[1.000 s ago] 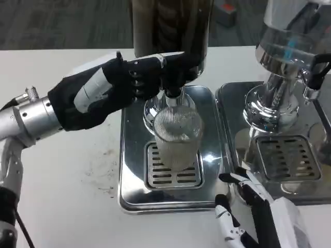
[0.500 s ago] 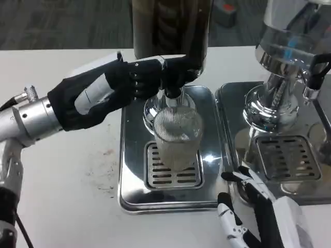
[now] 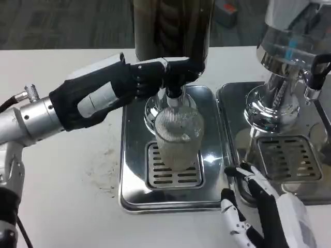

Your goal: Grasp the cup under the faucet to collect the drink, then remove the cup.

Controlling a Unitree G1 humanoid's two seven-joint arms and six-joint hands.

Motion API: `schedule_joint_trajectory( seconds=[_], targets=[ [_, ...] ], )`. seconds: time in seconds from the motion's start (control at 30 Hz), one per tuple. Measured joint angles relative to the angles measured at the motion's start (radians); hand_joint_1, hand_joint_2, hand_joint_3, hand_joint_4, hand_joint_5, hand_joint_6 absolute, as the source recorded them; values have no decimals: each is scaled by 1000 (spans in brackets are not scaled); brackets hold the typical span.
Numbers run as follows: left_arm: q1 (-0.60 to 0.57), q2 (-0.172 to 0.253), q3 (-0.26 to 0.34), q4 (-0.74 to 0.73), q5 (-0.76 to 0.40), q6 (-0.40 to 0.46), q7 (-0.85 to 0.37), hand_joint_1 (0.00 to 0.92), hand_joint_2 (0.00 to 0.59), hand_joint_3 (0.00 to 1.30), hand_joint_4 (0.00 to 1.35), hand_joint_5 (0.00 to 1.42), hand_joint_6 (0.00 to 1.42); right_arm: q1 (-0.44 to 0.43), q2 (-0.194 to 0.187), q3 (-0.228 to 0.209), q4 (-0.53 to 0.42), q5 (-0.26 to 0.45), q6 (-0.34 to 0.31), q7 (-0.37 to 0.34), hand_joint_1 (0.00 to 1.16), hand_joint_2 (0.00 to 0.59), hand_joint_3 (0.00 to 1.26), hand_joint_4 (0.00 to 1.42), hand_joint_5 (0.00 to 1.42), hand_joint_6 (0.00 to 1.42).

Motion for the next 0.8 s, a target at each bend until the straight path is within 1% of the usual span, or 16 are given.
schedule_joint_trajectory(
  seconds=[0.27, 0.5, 0.8],
  targets=[
    [2, 4, -17, 6, 5, -45, 18, 0, 35, 151, 17, 56, 50, -16, -1, -22, -5, 23, 0, 7, 224, 443, 271, 119, 148, 233],
    [3, 5, -21, 7, 6, -60, 20, 0, 33, 150, 17, 56, 52, -16, -1, -27, -5, 30, 0, 14, 224, 443, 262, 119, 148, 233],
    [10, 11, -31, 6, 29, -131, 39, 0, 31, 150, 17, 54, 53, -16, 0, -30, -5, 34, 0, 14, 225, 441, 260, 119, 148, 233]
  ],
)
